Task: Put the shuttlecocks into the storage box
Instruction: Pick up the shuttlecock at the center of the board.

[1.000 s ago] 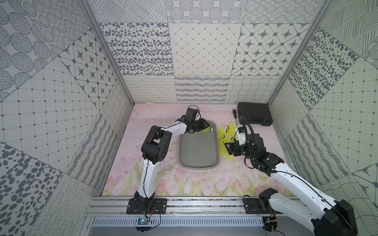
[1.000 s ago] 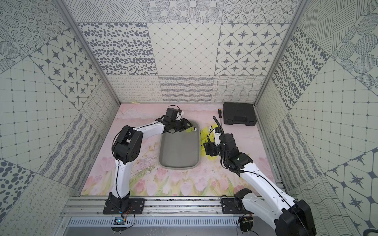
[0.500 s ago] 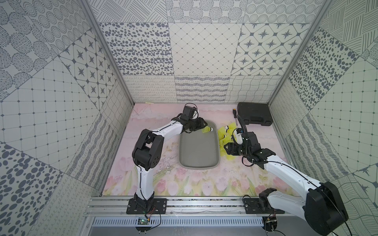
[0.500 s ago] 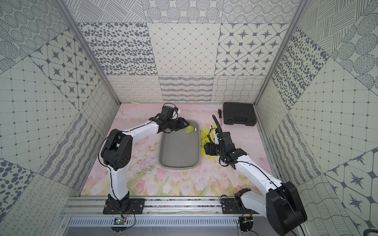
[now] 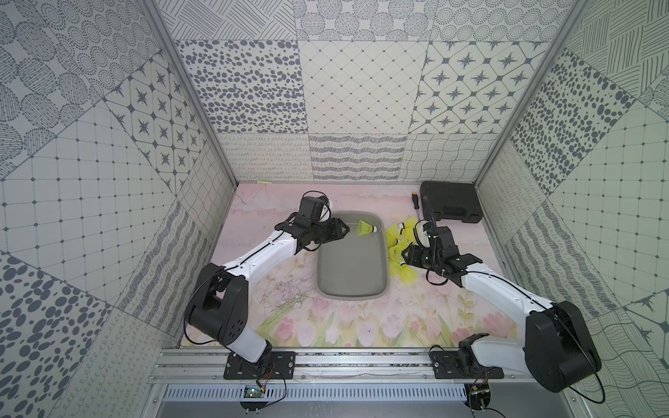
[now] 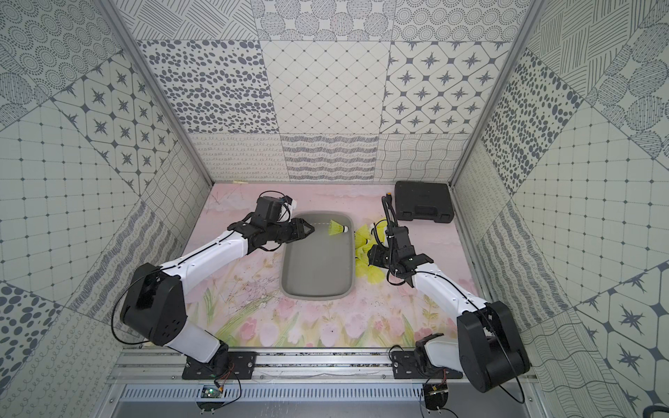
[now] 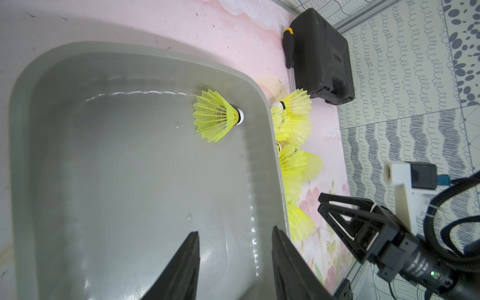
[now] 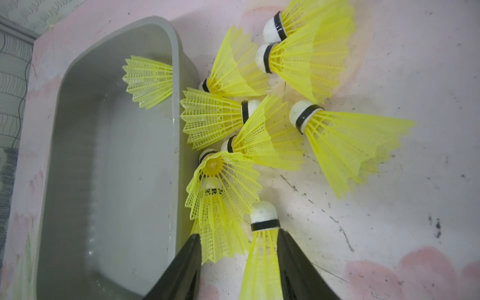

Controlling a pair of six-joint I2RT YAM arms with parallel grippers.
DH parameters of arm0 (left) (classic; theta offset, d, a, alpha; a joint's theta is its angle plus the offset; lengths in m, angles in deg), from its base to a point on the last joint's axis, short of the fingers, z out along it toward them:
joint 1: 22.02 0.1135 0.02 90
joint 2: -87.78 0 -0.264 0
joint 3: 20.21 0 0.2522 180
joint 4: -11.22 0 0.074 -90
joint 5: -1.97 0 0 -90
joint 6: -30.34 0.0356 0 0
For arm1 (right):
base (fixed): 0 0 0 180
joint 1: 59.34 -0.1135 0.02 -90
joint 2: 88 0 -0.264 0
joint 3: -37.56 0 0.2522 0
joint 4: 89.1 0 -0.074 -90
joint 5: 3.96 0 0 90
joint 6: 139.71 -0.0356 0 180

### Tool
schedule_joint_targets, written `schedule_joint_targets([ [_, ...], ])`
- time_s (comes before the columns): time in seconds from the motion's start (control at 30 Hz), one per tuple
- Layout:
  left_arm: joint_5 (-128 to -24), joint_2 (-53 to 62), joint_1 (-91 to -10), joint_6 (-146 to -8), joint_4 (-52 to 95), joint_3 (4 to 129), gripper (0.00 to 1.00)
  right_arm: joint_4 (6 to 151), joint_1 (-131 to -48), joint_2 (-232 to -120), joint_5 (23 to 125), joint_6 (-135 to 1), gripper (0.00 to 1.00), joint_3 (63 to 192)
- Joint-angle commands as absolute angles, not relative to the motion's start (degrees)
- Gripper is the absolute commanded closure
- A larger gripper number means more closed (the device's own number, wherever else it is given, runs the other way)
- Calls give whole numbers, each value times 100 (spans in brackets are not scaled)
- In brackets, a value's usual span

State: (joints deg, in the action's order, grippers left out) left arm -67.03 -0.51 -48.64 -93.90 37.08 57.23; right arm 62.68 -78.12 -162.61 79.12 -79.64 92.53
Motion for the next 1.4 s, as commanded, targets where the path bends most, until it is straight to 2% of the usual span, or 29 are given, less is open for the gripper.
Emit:
schedule_joint_targets([
  [0.0,-6943,533,-4786,-9200,4046,5315,51,6466,-7663,-16511,8092,-8146,57,9546],
  [0.33,-7109,1102,-4753,-9235,4145,4857,51,6406,-7516,-17194,8501,-8640,71,10013],
  [0.63,-7140,1150,-4724,-9196,4207,4832,51,6365,-7498,-17723,8718,-8866,73,10241],
  [0.9,-7115,1150,-4714,-9176,4219,4796,51,6255,-7360,-18094,8830,-8872,67,10390],
  [1.37,-7059,1109,-4698,-9134,4186,4728,51,5913,-6567,-17634,9017,-8494,49,9985],
])
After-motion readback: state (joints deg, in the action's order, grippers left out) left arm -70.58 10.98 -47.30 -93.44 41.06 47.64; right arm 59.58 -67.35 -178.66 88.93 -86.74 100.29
